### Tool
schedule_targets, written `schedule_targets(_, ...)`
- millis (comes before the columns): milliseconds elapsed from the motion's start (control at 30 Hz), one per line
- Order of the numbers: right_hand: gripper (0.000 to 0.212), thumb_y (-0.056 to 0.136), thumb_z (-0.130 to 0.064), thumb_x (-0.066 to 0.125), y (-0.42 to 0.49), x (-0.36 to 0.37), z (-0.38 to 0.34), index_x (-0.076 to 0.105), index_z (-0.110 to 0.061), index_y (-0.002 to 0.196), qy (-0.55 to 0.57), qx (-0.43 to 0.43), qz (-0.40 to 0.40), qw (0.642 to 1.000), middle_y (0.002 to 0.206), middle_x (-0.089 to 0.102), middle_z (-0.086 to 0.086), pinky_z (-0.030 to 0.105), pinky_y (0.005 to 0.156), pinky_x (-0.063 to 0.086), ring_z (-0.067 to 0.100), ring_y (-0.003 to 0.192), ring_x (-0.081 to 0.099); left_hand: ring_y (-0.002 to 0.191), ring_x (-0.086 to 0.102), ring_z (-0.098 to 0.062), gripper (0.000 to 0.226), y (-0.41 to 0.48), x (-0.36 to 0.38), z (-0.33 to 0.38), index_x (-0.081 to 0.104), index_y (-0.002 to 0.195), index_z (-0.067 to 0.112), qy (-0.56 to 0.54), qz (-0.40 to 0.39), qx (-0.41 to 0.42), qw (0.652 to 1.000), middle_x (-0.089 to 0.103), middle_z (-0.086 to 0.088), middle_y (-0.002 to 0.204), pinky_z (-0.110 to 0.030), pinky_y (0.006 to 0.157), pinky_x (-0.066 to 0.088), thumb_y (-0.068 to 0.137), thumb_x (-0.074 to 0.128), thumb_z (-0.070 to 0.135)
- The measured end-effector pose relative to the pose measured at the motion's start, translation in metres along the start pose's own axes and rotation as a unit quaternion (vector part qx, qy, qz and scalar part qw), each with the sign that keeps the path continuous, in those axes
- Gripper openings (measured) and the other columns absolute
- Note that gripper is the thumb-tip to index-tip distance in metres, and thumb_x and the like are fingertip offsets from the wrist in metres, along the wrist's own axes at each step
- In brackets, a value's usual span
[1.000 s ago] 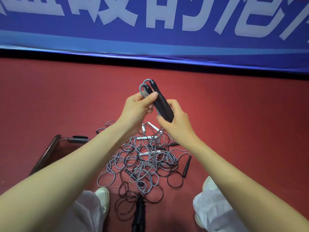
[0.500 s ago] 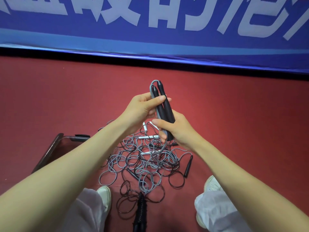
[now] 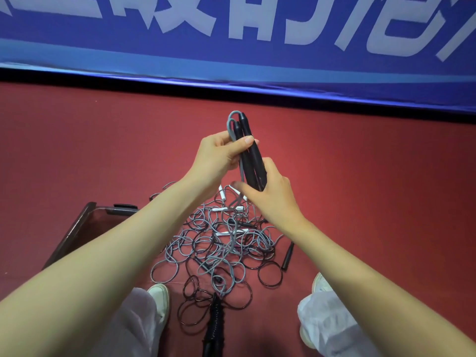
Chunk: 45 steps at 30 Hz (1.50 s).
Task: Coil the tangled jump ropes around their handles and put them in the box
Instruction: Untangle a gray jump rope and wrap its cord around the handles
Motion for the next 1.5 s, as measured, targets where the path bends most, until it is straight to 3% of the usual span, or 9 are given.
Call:
schedule_targets(133,0.018,0.088,-0.022,0.063,0.001,0.005,0.003,0.049,-0.016,0.097,0.016,0.013,-0.030,0.999,0.068,0.053,0.001,0.017,0.044,0.034,0.012,0.050,0.045,0.073,0.067,-0.008,0.007,0.002,-0.001,-0.005,0.066,0.096,0.006,-0.042,-0.006,-0.022,0.999,0.072,-0.011,0.100,-0.019,0.070,0.054,0.092,0.061,0.008)
schedule_targets(300,0.016,0.085,-0.011,0.064,0.002,0.013,0.005,0.053,-0.011,0.097,0.119,0.026,-0.063,0.991,0.064,0.063,0.008,0.030,0.050,0.042,0.013,0.045,0.050,0.071,0.068,-0.006,0.010,-0.003,-0.003,-0.005,0.065,0.100,0.004,-0.048,-0.007,-0.041,0.998,0.072,-0.010,0.100,-0.017,0.067,0.052,0.094,0.059,0.010)
schedule_targets(400,0.012,0.085,-0.013,0.069,0.006,0.013,0.005,0.058,-0.015,0.090,0.147,0.017,-0.071,0.986,0.063,0.067,-0.003,0.030,0.055,0.048,0.011,0.050,0.055,0.042,0.046,0.001,0.012,-0.006,-0.003,0.000,0.063,0.100,0.000,-0.049,-0.003,-0.043,0.998,0.064,-0.018,0.100,-0.009,0.050,0.042,0.095,0.057,0.009)
schedule_targets(467,0.013,0.087,-0.021,0.070,0.006,0.014,0.005,0.058,-0.023,0.081,0.131,0.006,-0.084,0.988,0.062,0.065,-0.007,0.022,0.056,0.045,0.003,0.053,0.056,0.042,0.033,-0.001,0.011,-0.004,-0.004,0.003,0.065,0.092,0.005,-0.039,-0.015,-0.040,0.998,0.058,-0.020,0.106,-0.010,0.049,0.041,0.095,0.057,0.011)
schedule_targets(633,0.020,0.094,-0.020,0.060,0.009,0.007,0.006,0.055,-0.023,0.075,0.140,-0.004,-0.073,0.987,0.057,0.061,-0.015,0.018,0.055,0.039,0.000,0.051,0.049,0.053,0.047,-0.003,0.014,0.000,-0.004,0.012,0.063,0.102,0.003,-0.028,-0.053,-0.010,0.998,0.056,-0.008,0.088,-0.013,0.056,0.043,0.096,0.055,0.014)
schedule_targets(767,0.015,0.095,-0.015,0.057,0.007,0.007,0.008,0.055,-0.017,0.081,0.187,0.005,-0.107,0.976,0.062,0.064,-0.010,0.016,0.058,0.046,0.003,0.058,0.058,0.055,0.052,-0.005,0.003,0.001,-0.019,0.014,0.066,0.088,0.006,-0.019,0.024,0.024,0.999,0.059,0.001,0.070,-0.016,0.059,0.048,0.089,0.065,0.008)
schedule_targets(1033,0.008,0.090,-0.012,0.065,0.002,0.015,0.021,0.058,-0.011,0.086,0.211,0.043,-0.161,0.963,0.068,0.068,-0.001,0.030,0.071,0.057,0.018,0.071,0.067,0.053,0.055,-0.006,0.023,0.001,-0.025,0.024,0.053,0.101,0.004,-0.056,0.050,0.006,0.997,0.063,-0.001,0.071,-0.015,0.055,0.048,0.084,0.069,0.001)
schedule_targets(1333,0.010,0.092,-0.025,0.062,-0.005,0.025,0.045,0.056,-0.020,0.087,0.087,0.044,-0.200,0.975,0.073,0.071,0.003,0.051,0.084,0.054,0.026,0.074,0.070,0.053,0.054,-0.009,0.030,0.008,-0.040,0.015,0.043,0.092,0.012,-0.106,0.103,-0.021,0.989,0.063,-0.005,0.070,-0.015,0.053,0.047,0.085,0.067,-0.005)
schedule_targets(1500,0.012,0.096,-0.022,0.058,-0.006,0.022,0.047,0.054,-0.017,0.085,0.110,0.065,-0.206,0.970,0.069,0.065,0.004,0.039,0.068,0.057,0.023,0.065,0.067,0.053,0.058,-0.006,0.026,0.011,-0.040,0.010,0.048,0.096,0.008,-0.164,0.111,-0.035,0.980,0.064,-0.007,0.076,-0.013,0.055,0.049,0.084,0.068,-0.003)
Point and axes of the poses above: each hand's wrist, its own y-axis towards the middle knuckle, its own x-axis out of the palm, z = x × y, the point moved 7 cm from there along y, towards the middle knuckle
